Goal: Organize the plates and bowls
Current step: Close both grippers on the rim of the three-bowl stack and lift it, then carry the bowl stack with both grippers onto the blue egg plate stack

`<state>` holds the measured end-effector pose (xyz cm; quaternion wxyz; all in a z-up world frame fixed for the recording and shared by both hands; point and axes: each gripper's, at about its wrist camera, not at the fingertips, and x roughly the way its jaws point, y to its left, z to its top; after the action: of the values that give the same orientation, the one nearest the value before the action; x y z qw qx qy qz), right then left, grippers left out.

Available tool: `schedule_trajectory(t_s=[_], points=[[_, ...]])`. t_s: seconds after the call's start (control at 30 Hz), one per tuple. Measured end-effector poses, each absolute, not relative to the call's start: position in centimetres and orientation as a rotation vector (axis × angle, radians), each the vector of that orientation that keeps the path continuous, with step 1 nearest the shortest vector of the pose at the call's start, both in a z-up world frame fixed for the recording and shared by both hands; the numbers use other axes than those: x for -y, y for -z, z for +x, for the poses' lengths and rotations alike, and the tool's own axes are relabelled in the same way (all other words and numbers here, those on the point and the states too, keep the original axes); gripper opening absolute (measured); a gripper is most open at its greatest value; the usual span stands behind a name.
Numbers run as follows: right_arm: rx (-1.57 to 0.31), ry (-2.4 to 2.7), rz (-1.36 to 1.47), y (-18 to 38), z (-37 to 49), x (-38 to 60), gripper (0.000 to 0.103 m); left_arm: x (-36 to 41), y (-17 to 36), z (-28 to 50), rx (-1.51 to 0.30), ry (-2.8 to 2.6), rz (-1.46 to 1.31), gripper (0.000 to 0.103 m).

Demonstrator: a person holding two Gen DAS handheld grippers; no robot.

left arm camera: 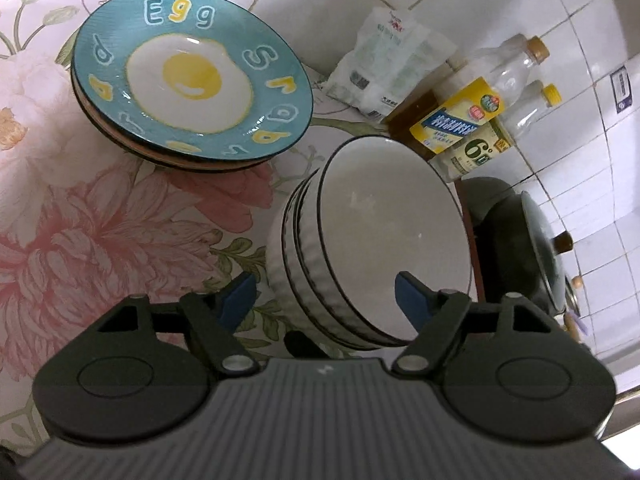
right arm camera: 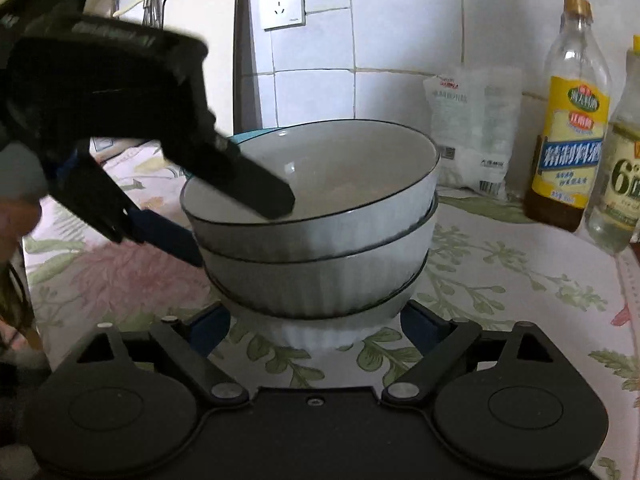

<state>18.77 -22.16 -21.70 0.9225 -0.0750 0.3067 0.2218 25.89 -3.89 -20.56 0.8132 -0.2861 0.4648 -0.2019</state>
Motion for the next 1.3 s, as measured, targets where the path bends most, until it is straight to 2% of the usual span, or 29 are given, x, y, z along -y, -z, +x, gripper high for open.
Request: schedule_trajectory(t_s=[0.03, 0.1, 0.17, 0.2, 0.3, 0.9, 1.3], points=[[-0.633, -0.456, -0.161, 21.7, 18.8, 22.0, 0.095, 4.0, 20.7, 25.8, -0.985, 0.421, -0.628, 0.065], [-0.635, -0.454, -0.160, 21.7, 19.0, 22.0, 0.096, 4.2, 21.1, 25.8, -0.973, 0.392, -0.654, 0.065], [-0.637, -0.456, -0.158, 21.9, 19.2, 22.0, 0.096, 4.3, 21.4, 25.7, -0.959, 0.369, -0.653, 0.059], [-0.641, -0.458, -0.157, 21.9, 19.3, 22.0, 0.096, 4.3, 21.6, 25.7, -0.961, 0.359, -0.649, 0.052], [-0.649, -0.466, -0.159, 21.9, 19.5, 21.9, 0.097, 4.1, 22.0, 26.2, -0.981, 0.355, -0.652, 0.046], [-0.629, -0.411, -0.128, 21.5, 17.8, 20.9, 0.095, 4.6, 20.5, 24.5, -0.963, 0.391, -0.498, 0.045], [-0.501, -0.383, -0.164, 16.5, 16.5, 19.0, 0.095, 2.5, 14.7, 22.4, -0.829, 0.472, -0.423, 0.045]])
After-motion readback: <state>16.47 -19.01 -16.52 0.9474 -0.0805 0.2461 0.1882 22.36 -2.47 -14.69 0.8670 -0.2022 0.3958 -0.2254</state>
